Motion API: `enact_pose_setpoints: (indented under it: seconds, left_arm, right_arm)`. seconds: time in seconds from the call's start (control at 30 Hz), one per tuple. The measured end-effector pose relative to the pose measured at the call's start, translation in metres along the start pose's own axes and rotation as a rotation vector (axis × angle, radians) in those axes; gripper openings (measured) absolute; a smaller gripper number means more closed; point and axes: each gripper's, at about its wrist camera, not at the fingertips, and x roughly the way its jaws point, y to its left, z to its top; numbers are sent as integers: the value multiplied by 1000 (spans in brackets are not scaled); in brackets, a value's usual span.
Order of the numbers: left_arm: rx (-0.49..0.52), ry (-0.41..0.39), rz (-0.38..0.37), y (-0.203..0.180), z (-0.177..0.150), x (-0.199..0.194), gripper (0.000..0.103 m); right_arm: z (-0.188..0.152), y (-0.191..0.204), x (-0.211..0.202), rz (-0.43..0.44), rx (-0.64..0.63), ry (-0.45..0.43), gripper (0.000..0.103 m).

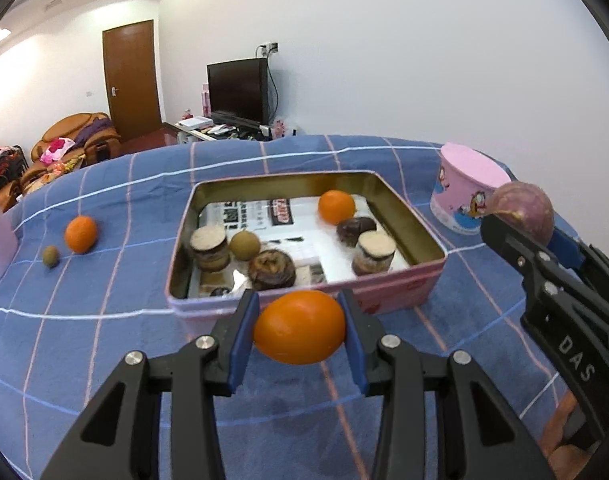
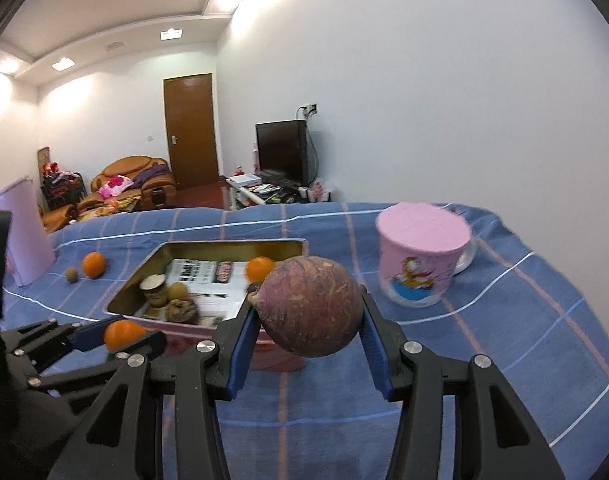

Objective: Organize fruits
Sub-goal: 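Carry the purple-brown fruit and orange into the pink tin and open both grippers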

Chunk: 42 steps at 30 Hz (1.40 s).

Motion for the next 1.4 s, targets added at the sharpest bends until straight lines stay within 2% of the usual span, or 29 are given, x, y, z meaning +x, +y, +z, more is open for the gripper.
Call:
enact_pose_setpoints:
  seconds: [0.17, 0.4, 0.53, 0.83, 1.23, 1.4]
  left_arm:
    - [-11, -23, -14, -7, 25, 11, 43]
    - [-51, -42, 72, 14, 50, 30, 43]
    - [-44, -38, 120, 22, 51, 45, 43]
    - [-34, -26, 165, 28, 51, 65, 43]
    - [-33, 20, 165, 30, 50, 80, 43]
    - [-32, 21, 163, 30, 52, 80, 43]
  right_arm:
    - [22, -11, 18, -19, 20, -8, 51]
    - [42, 6, 53, 22, 42, 26, 51]
    - [39, 17, 73, 43, 39, 56, 51]
    - [30, 24, 95, 73, -4, 116, 51]
    - [24, 41, 110, 151, -55, 189, 51]
    - [24, 31, 111, 230, 8, 204, 52]
